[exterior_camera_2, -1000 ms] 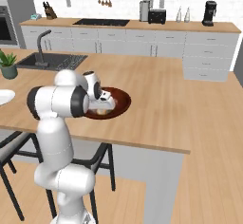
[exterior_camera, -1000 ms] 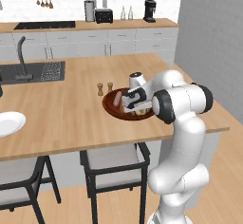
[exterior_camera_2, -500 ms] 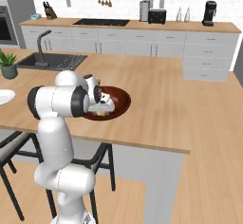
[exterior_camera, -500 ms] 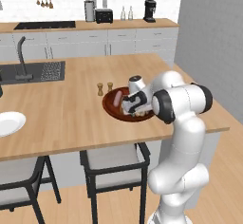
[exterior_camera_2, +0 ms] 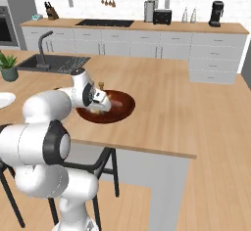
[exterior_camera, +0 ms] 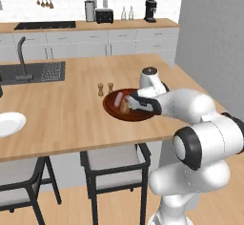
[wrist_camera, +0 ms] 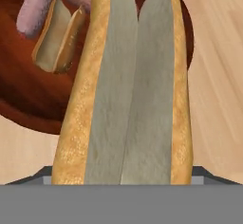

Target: Place one bun and one sausage from the bowl on each plate.

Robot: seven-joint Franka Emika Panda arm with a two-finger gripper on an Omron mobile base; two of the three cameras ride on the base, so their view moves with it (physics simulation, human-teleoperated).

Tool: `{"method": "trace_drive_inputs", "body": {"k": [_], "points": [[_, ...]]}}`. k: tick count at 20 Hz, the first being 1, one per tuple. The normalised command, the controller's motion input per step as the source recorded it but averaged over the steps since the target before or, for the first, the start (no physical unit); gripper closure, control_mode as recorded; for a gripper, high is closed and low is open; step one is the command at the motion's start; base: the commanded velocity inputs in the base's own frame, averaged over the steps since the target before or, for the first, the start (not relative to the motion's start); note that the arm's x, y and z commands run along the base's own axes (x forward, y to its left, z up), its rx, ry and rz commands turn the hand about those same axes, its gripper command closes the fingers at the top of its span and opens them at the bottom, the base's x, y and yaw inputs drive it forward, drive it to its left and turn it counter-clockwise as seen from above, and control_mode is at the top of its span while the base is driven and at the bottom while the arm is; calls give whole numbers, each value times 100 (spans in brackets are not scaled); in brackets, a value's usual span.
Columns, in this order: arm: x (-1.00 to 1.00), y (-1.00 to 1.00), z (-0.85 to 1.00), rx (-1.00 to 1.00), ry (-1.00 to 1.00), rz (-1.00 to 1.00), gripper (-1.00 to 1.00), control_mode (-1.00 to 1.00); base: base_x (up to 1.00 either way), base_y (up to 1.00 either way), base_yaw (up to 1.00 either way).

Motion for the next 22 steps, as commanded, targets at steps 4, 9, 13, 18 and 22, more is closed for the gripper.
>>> {"method": "trace_drive_inputs", "body": {"k": [4, 9, 13, 18, 22], "points": [[-100, -4, 33, 2, -15, 0, 100, -100, 0, 0, 0], [-100, 7, 28, 5, -5, 7, 100, -100, 0, 0, 0], [-25, 11, 0, 0, -5, 5, 100, 100, -58, 67, 12], [0, 0, 0, 0, 0, 0, 100, 100, -16, 100, 6], [0, 0, 0, 0, 0, 0, 100, 100, 0, 100, 0]]}}
